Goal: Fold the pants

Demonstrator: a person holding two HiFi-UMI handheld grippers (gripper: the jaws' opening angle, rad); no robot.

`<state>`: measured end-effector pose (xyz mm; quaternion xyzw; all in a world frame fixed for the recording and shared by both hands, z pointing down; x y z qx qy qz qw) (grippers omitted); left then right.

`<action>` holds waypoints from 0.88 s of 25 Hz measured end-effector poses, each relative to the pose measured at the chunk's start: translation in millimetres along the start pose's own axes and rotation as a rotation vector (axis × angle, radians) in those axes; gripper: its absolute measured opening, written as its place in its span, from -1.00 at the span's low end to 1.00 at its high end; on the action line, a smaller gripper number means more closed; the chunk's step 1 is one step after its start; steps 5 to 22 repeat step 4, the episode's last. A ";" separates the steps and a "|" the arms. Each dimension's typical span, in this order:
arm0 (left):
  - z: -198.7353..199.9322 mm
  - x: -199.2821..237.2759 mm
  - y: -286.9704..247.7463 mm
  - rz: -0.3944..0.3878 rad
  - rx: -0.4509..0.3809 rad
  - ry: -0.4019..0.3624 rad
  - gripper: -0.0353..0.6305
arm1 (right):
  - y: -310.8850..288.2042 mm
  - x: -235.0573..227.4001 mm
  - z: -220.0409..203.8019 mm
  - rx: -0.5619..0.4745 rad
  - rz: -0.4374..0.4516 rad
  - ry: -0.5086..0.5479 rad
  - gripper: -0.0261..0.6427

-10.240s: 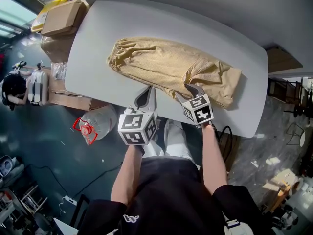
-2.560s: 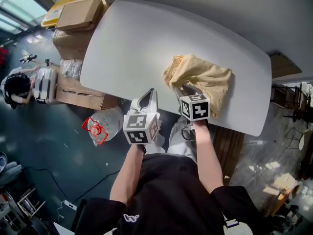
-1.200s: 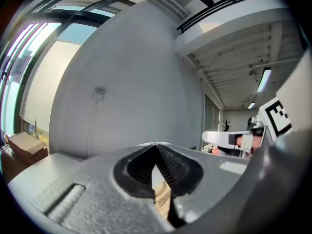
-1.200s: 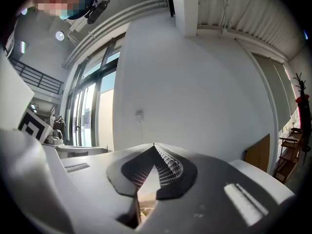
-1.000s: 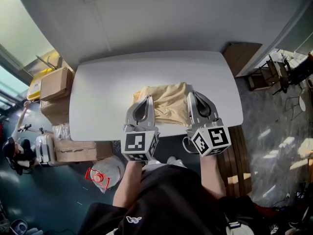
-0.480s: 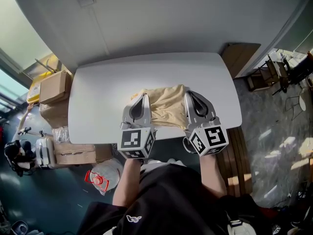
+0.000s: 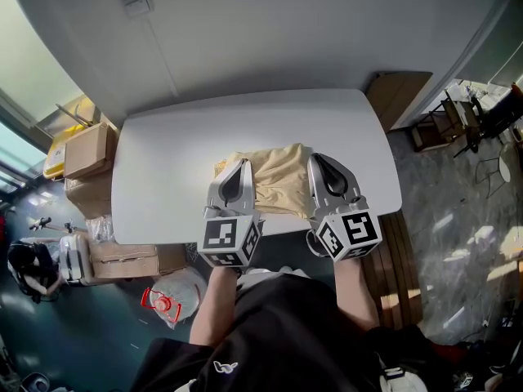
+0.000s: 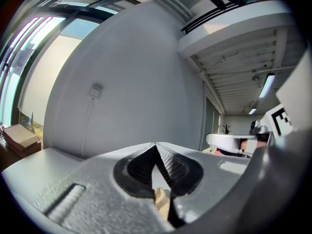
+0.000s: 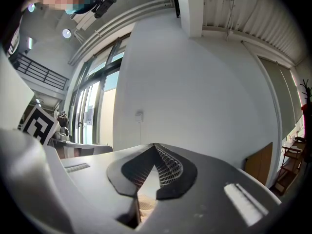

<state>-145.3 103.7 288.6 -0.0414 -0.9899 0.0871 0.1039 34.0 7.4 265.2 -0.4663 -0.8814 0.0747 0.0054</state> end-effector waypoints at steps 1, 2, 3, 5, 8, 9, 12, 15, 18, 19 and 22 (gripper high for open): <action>-0.6 -1.2 -0.8 -0.002 0.000 0.003 -0.88 | 0.7 -1.5 -0.2 -0.001 -0.001 -0.002 -0.91; -1.3 -2.6 -1.4 -0.003 0.000 0.006 -0.88 | 1.7 -3.1 -0.3 -0.003 -0.003 -0.005 -0.91; -2.1 -4.2 -1.7 -0.005 -0.002 0.010 -0.88 | 2.9 -4.5 -0.5 -0.005 -0.004 -0.009 -0.91; -3.0 -5.8 -1.9 -0.008 -0.004 0.014 -0.88 | 4.2 -5.8 -0.6 -0.007 -0.005 -0.012 -0.91; -3.0 -5.8 -1.9 -0.008 -0.004 0.014 -0.88 | 4.2 -5.8 -0.6 -0.007 -0.005 -0.012 -0.91; -3.0 -5.8 -1.9 -0.008 -0.004 0.014 -0.88 | 4.2 -5.8 -0.6 -0.007 -0.005 -0.012 -0.91; -3.0 -5.8 -1.9 -0.008 -0.004 0.014 -0.88 | 4.2 -5.8 -0.6 -0.007 -0.005 -0.012 -0.91; -3.0 -5.8 -1.9 -0.008 -0.004 0.014 -0.88 | 4.2 -5.8 -0.6 -0.007 -0.005 -0.012 -0.91; -3.0 -5.8 -1.9 -0.008 -0.004 0.014 -0.88 | 4.2 -5.8 -0.6 -0.007 -0.005 -0.012 -0.91; -3.0 -5.8 -1.9 -0.008 -0.004 0.014 -0.88 | 4.2 -5.8 -0.6 -0.007 -0.005 -0.012 -0.91; -3.0 -5.8 -1.9 -0.008 -0.004 0.014 -0.88 | 4.2 -5.8 -0.6 -0.007 -0.005 -0.012 -0.91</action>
Point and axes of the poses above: the fingertips, and each gripper's own axes: y backward along the fingers, x to its left, z out of its top, the point moved 9 cm from there along y, backward along the fingers, and after that the axes turned 7 degrees about x, right-handed, at the moved point
